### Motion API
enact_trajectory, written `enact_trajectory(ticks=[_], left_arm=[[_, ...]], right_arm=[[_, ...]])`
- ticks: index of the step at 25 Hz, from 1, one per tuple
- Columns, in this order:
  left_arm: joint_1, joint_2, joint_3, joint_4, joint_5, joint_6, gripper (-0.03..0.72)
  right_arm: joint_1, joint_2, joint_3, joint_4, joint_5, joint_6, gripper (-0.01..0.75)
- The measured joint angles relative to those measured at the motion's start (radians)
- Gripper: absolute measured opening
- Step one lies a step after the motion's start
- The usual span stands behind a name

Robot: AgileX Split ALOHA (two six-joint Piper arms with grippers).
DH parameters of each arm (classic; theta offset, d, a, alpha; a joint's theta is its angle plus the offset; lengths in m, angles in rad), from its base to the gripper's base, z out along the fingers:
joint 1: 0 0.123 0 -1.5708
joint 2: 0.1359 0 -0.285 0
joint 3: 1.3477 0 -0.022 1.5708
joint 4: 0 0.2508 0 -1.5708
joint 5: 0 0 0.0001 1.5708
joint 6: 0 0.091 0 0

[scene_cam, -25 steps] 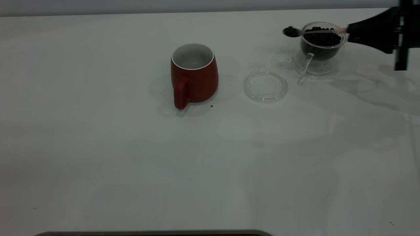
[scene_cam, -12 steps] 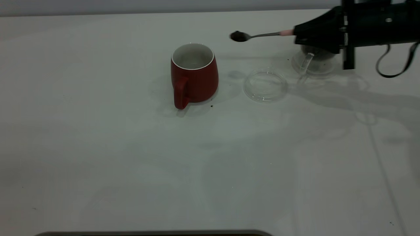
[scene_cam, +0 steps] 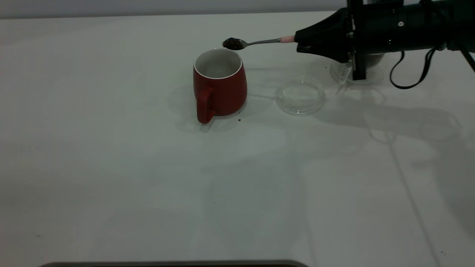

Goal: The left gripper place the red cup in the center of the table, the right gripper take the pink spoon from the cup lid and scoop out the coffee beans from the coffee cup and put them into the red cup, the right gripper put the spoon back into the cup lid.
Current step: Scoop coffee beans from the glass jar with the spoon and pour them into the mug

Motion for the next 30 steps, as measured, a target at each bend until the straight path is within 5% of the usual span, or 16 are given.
enact_trajectory(ticks=[9, 22, 30], left_arm=[[0.000, 0.000, 0.000, 0.000, 0.000, 0.000, 0.569], [0.000, 0.000, 0.000, 0.000, 0.000, -0.001, 0.569], [0.000, 0.000, 0.000, 0.000, 0.000, -0.001, 0.569]], right_arm=[[0.020, 0.001, 0.000, 0.019, 0.000, -0.139, 0.110], [0.020, 0.001, 0.000, 0.007, 0.000, -0.680, 0.110], [0.011, 0.001, 0.000, 0.004, 0.000, -0.567, 0.110]])
